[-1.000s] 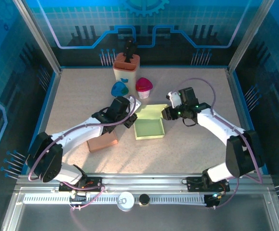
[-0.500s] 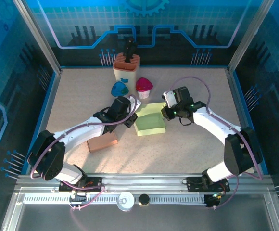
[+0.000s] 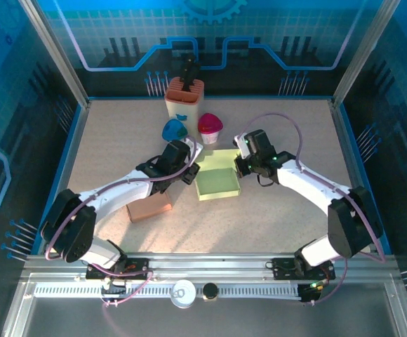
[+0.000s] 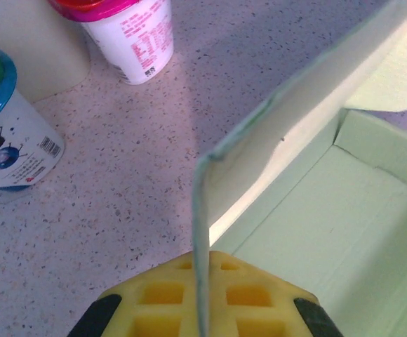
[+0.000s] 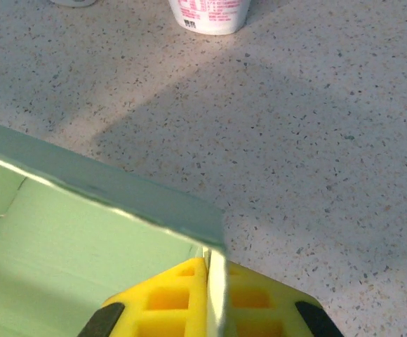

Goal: Fold the paper box

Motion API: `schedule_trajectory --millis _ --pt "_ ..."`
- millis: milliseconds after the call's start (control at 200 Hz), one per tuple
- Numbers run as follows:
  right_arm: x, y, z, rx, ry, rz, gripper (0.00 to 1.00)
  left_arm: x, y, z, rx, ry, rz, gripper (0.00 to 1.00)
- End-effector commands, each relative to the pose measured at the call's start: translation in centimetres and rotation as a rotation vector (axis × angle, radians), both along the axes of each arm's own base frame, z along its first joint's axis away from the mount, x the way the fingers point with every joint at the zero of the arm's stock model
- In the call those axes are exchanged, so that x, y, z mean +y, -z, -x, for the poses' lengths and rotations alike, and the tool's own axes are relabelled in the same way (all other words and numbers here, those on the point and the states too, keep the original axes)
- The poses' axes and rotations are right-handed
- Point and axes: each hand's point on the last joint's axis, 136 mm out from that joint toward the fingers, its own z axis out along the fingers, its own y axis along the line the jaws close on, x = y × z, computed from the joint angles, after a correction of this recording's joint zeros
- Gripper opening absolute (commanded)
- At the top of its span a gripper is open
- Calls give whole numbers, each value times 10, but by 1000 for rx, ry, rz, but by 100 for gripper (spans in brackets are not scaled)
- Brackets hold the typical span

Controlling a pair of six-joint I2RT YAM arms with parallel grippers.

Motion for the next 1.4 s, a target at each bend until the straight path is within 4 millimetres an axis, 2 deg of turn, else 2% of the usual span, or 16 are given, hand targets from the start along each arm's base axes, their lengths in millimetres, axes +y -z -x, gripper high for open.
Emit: schedule_trajectory --millis 0,175,215,245,475,540,560,630,800,1035,1176,1391 --pt "9 -23 -2 -87 31 -51 0 -6 -7 -6 -7 -49 48 0" --pt "11 -28 -1 -101 62 -73 0 -8 -3 -8 -9 -110 47 0" --pt "13 -28 -1 -102 68 -83 0 -7 -2 -9 -12 -136 46 4" --pt "13 -28 -1 -99 76 -93 0 -7 -3 -10 -16 -152 53 6" --pt "24 -27 0 -119 119 -179 0 -6 -11 -18 -76 -271 134 9" --pt "27 -31 -2 -146 130 -214 0 -10 -14 -21 -102 -278 189 11" --pt "24 -22 2 -137 136 -210 0 -11 -14 -21 -104 -274 205 12" --pt "23 -24 5 -170 150 -230 0 -20 -14 -22 -115 -250 269 15" --pt "24 -30 9 -244 163 -257 0 -29 2 -16 -118 -213 354 16" --pt "29 -35 11 -300 200 -278 0 -31 11 -8 -129 -189 422 17" --pt "30 -29 13 -336 204 -288 0 -29 12 -6 -149 -186 449 19" --pt "25 -9 20 -334 196 -262 0 -30 26 0 -140 -177 469 23"
